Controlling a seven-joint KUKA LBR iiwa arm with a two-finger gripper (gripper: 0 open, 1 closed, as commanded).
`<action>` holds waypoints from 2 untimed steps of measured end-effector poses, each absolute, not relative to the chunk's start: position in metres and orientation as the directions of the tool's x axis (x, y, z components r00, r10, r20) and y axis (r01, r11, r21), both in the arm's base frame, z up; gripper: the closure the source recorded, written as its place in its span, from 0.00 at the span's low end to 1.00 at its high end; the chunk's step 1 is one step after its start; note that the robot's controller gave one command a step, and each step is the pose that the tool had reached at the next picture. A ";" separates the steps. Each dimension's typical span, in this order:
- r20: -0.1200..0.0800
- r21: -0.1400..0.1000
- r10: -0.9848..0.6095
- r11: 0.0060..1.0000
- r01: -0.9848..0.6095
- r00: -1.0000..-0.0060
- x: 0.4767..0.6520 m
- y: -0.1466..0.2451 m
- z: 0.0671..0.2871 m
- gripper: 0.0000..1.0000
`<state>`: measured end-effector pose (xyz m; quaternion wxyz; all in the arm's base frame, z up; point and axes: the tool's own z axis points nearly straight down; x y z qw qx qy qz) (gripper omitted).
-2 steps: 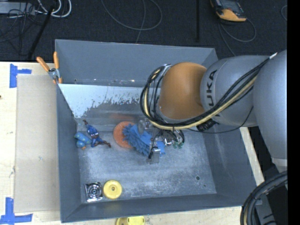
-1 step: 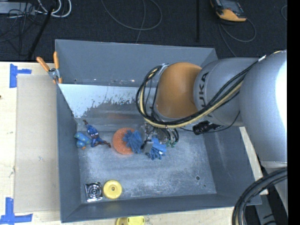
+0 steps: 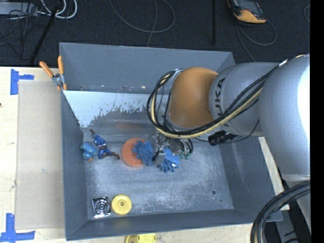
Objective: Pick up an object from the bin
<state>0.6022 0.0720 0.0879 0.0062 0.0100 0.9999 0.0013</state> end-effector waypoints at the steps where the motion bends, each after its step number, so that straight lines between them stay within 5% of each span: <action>1: -0.001 0.000 0.019 1.000 0.019 -1.000 0.586 0.094 0.198 1.00; 2: -0.001 0.000 0.020 1.000 0.020 -1.000 0.586 0.094 0.198 1.00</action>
Offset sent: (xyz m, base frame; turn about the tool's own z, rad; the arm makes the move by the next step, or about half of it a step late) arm 0.0000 0.0000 0.0000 0.0000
